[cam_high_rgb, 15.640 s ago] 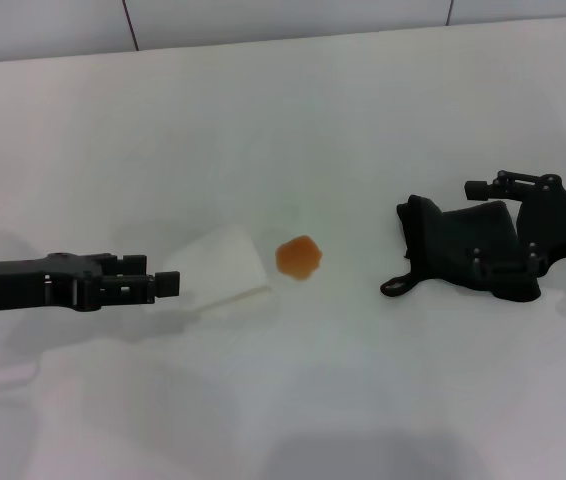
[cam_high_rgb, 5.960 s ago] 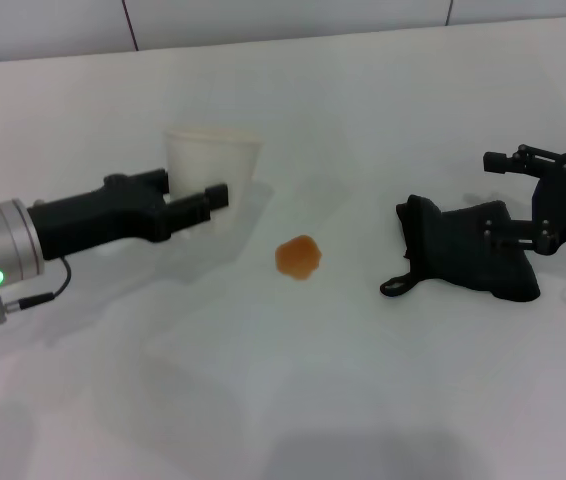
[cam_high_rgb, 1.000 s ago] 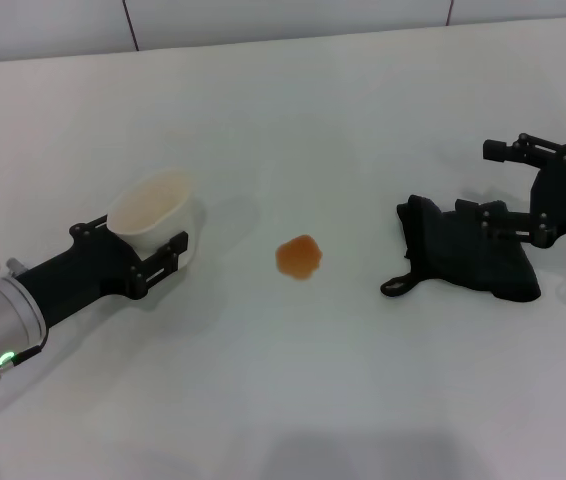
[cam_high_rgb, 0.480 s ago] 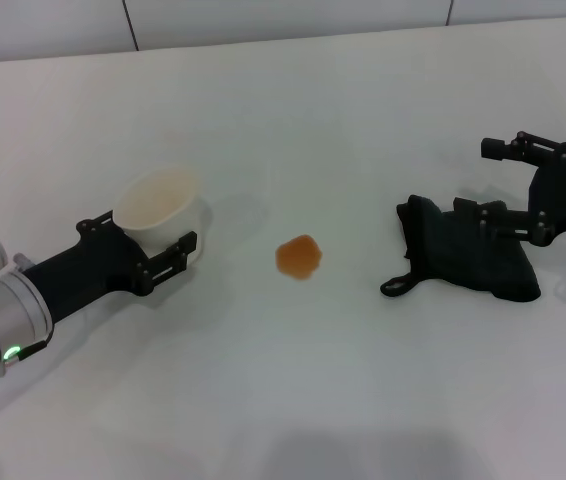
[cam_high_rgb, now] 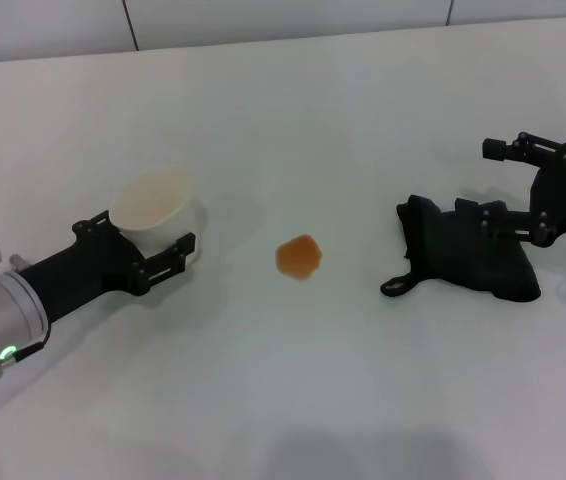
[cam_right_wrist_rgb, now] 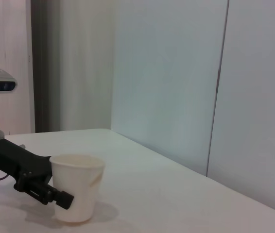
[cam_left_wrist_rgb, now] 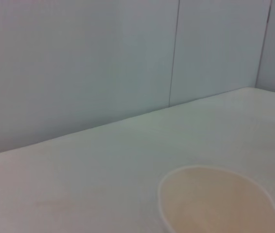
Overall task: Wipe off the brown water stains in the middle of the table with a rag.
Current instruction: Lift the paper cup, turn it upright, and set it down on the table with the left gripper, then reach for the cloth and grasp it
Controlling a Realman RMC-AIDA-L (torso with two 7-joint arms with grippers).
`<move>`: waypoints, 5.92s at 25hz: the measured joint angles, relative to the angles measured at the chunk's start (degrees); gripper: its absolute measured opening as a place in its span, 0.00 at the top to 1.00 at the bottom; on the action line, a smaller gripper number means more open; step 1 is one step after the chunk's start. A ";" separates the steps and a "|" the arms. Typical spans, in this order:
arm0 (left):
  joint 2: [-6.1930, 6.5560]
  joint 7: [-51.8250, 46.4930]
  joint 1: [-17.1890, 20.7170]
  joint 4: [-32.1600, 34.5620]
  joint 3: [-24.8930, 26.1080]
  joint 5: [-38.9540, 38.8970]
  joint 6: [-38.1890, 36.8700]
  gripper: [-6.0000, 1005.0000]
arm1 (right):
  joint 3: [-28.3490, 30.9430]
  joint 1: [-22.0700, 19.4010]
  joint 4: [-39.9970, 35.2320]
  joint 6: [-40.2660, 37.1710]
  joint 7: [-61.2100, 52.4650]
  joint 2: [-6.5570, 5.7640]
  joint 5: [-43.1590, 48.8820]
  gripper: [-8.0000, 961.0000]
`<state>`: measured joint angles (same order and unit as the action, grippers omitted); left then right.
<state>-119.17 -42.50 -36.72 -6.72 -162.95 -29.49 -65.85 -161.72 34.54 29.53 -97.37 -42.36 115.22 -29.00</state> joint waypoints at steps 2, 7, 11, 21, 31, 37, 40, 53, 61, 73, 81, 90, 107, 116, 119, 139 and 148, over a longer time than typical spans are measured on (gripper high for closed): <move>0.05 -0.35 0.17 -0.08 0.00 0.02 -0.06 0.22 | 0.00 -0.02 0.00 -0.06 0.00 -0.01 0.00 0.13; 0.23 -0.74 0.24 -0.19 0.00 0.37 -0.46 0.17 | 0.00 -0.09 0.00 -0.18 0.00 -0.08 0.00 0.13; 0.26 -1.16 0.00 -0.65 0.00 1.20 -0.75 0.15 | 0.00 -0.11 0.01 -0.25 0.00 -0.09 0.00 0.13; 0.10 -4.00 1.44 -5.95 0.00 2.13 -9.40 0.12 | 0.00 -0.27 0.09 0.10 0.00 -0.09 0.00 0.13; 0.25 -10.09 1.18 -10.74 0.00 2.94 -12.46 0.12 | 0.00 0.10 0.10 0.17 -0.09 -0.09 0.00 0.13; 0.26 -13.23 1.10 -14.73 -0.02 2.96 -19.14 0.12 | 0.00 0.00 0.09 0.18 -0.29 -0.08 -0.25 0.13; 0.26 -17.14 0.92 -17.99 -0.08 3.17 -22.33 0.12 | 0.00 0.00 0.09 0.18 -0.44 -0.08 -0.58 0.13; 0.32 -33.66 -3.11 -24.88 -0.09 8.60 -26.68 0.13 | 0.00 0.08 0.09 0.23 -0.54 -0.09 -0.71 0.13; 0.40 -34.71 -3.52 -25.02 -0.09 9.36 -29.59 0.13 | 0.00 0.08 0.15 0.19 -0.54 -0.17 -0.71 0.13; 0.42 -36.70 -2.95 -29.56 -0.08 8.42 -34.10 0.13 | 0.00 0.03 0.16 0.20 -0.37 -0.17 -0.79 0.13; 0.46 -36.41 -5.27 -29.20 -0.08 8.12 -37.08 0.13 | 0.00 -0.29 0.09 0.16 -0.44 -0.17 -0.80 0.13; 0.29 -35.93 -5.94 -28.99 -0.09 7.96 -38.19 0.13 | 0.00 -0.65 0.09 -0.15 -0.36 -0.14 -0.80 0.13; 0.74 -37.77 -14.31 -38.77 -0.18 17.55 -39.60 0.13 | 0.00 -0.69 0.09 -0.10 -0.31 -0.01 -0.61 0.13; 0.80 -38.29 -15.90 -39.77 -0.18 17.80 -39.31 0.13 | 0.01 -0.71 0.02 0.30 -0.74 0.09 2.04 0.13; 0.88 -38.33 -16.02 -39.80 -0.18 17.78 -39.28 0.13 | -0.03 0.01 0.39 0.74 -1.86 0.09 5.18 0.13; 1.07 -38.42 -17.40 -39.86 -0.18 17.84 -39.37 0.13 | -0.17 10.32 11.27 -0.69 -19.14 0.04 19.54 0.13; 1.29 -38.47 -18.19 -39.86 -0.18 17.78 -39.31 0.13 | -0.17 17.43 16.85 -1.56 -28.65 0.19 30.74 0.13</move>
<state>-117.88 -80.97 -54.91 -46.58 -163.13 -11.71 -105.16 -161.89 51.97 46.38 -98.93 -71.01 115.41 1.74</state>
